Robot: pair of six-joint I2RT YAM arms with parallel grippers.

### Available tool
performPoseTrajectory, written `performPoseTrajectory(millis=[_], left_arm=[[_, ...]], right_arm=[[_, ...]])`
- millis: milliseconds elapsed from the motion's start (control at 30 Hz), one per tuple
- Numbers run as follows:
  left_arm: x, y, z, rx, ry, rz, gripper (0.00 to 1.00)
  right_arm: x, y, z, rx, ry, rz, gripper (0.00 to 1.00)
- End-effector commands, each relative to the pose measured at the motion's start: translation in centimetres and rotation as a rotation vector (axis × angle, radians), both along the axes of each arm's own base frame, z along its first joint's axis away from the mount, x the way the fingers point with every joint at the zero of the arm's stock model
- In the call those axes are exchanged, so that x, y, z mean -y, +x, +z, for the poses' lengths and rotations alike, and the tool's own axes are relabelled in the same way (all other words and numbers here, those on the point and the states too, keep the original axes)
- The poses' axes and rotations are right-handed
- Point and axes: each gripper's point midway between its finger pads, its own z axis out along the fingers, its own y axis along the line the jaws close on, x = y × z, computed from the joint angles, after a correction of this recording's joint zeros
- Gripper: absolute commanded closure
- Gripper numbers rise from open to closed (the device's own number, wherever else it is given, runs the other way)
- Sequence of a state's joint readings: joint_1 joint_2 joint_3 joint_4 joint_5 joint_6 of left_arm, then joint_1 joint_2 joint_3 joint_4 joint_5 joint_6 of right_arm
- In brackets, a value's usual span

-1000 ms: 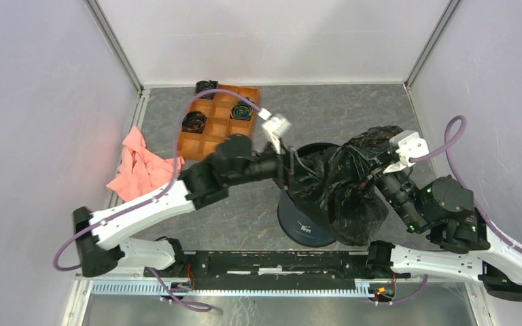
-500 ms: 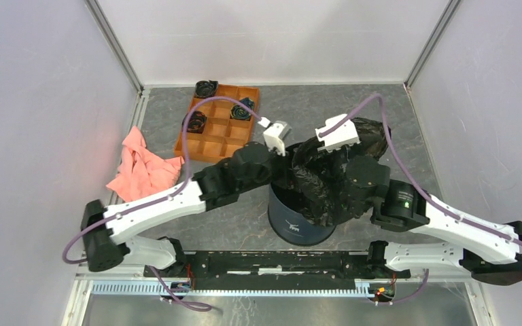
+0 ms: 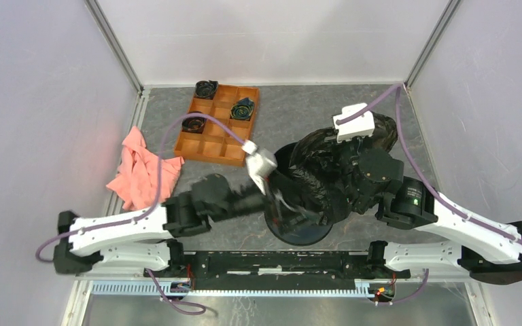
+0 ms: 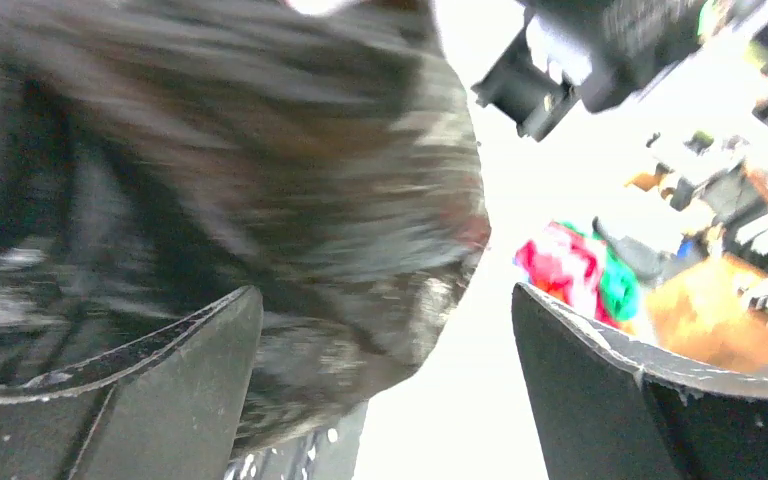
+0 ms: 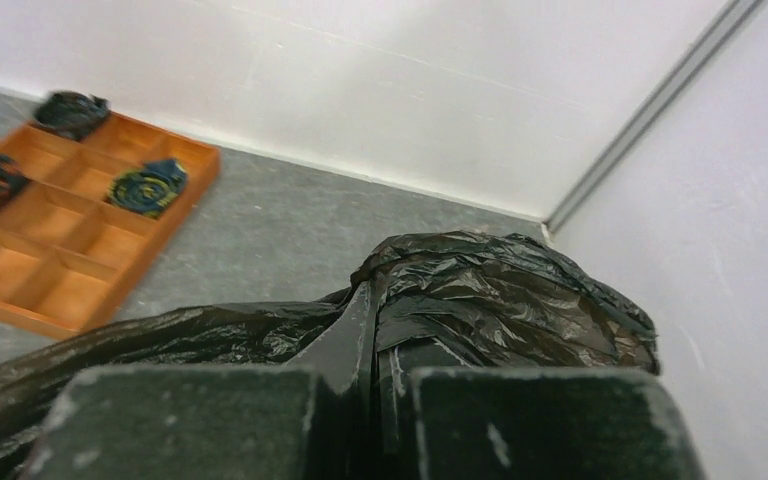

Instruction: Put the trash bags into the trash bin

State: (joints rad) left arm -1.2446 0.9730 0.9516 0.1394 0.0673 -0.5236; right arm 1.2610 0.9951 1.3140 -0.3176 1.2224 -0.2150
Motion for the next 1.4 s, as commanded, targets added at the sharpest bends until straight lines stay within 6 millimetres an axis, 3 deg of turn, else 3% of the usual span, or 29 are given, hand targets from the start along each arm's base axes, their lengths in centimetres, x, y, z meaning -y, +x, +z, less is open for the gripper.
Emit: performPoseTrajectory(millis=[0, 100, 200, 267, 333, 467, 533, 633, 800, 933, 1133, 1367], left_arm=[[2.5, -0.6, -2.0, 0.216, 0.224, 0.185, 0.00], [2.4, 1.8, -3.0, 0.181, 0.273, 0.363, 0.04], [2.6, 3.3, -3.5, 0.123, 0.272, 0.474, 0.18], [1.3, 5.5, -4.4, 0.050, 0.294, 0.632, 0.30], [0.0, 7.0, -5.4, -0.037, 0.307, 0.709, 0.42], [-1.6, 8.5, -7.2, -0.098, 0.311, 0.704, 0.46], [-1.7, 8.5, -7.8, -0.066, 0.353, 0.669, 0.41], [-0.8, 7.0, -7.9, 0.018, 0.399, 0.529, 0.27], [-0.6, 2.8, -7.4, 0.119, 0.359, 0.250, 0.12], [-3.2, 1.4, -6.0, 0.110, 0.305, 0.211, 0.00], [-8.4, 3.1, -7.1, -0.044, 0.398, 0.406, 0.00], [-11.6, 5.0, -10.7, -0.178, 0.406, 0.615, 0.00]], right_arm=[[-1.3, -0.2, 2.1, 0.009, 0.157, 0.071, 0.99], [-1.6, -0.2, 2.3, 0.010, 0.174, 0.090, 0.99], [-2.3, -0.3, 2.3, 0.007, 0.190, 0.127, 0.98], [-3.1, -0.5, 2.0, -0.001, 0.191, 0.170, 0.98], [-4.1, -0.7, 1.1, -0.022, 0.165, 0.224, 0.98], [-7.5, -2.1, -3.0, -0.150, 0.089, 0.411, 0.92], [-9.5, -3.5, -5.5, -0.243, 0.073, 0.528, 0.90], [-10.4, -4.8, -8.4, -0.354, 0.026, 0.590, 0.90], [-7.8, -3.3, -10.6, -0.369, -0.060, 0.419, 0.94], [-7.8, -2.6, -12.7, -0.395, -0.102, 0.420, 0.92], [-7.9, -1.0, -17.1, -0.458, -0.145, 0.414, 0.91], [-11.6, 1.9, -16.9, -0.447, -0.001, 0.553, 0.96]])
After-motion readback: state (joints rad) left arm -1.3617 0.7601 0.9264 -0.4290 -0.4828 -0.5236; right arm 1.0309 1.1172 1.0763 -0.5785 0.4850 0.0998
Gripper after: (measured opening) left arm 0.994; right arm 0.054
